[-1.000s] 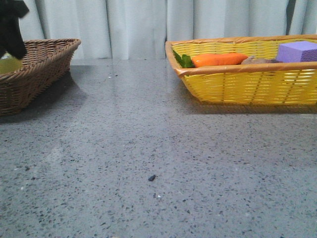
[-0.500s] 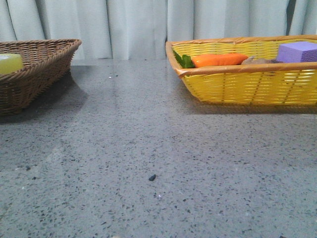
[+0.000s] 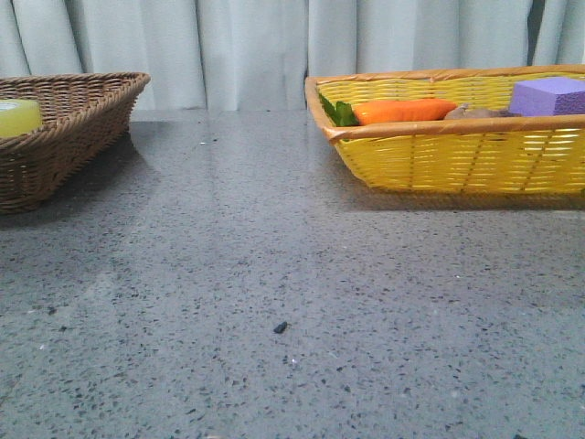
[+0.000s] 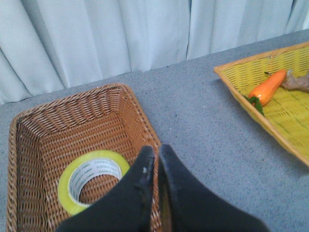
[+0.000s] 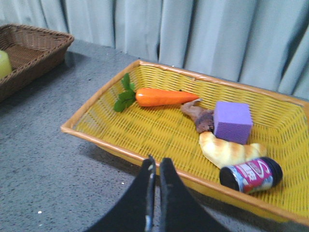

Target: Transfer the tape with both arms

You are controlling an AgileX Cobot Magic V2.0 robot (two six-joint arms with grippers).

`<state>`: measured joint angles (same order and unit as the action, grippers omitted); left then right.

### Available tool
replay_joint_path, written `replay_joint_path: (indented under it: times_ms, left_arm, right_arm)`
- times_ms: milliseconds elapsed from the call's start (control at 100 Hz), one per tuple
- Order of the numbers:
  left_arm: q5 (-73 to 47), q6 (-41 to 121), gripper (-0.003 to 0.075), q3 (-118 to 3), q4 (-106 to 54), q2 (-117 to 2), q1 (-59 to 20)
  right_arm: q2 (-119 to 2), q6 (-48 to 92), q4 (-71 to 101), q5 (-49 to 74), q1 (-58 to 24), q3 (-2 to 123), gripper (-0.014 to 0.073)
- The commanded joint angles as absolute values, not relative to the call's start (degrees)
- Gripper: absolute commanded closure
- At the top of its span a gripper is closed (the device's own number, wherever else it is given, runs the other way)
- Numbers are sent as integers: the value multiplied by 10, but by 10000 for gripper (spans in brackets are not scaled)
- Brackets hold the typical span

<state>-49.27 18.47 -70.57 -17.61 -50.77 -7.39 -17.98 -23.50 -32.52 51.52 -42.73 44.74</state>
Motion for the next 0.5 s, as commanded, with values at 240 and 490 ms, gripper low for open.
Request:
replay_joint_path:
  times_ms: [240,490]
  left_arm:
    - [-295,192,741,-491,-237,-323,-75]
    - [-230,192,741,-346,-241,-184,-75]
  right_arm:
    - [-60,-289,-410,473,-424,372,668]
    - [-4,-290,-470,477,-424,342,668]
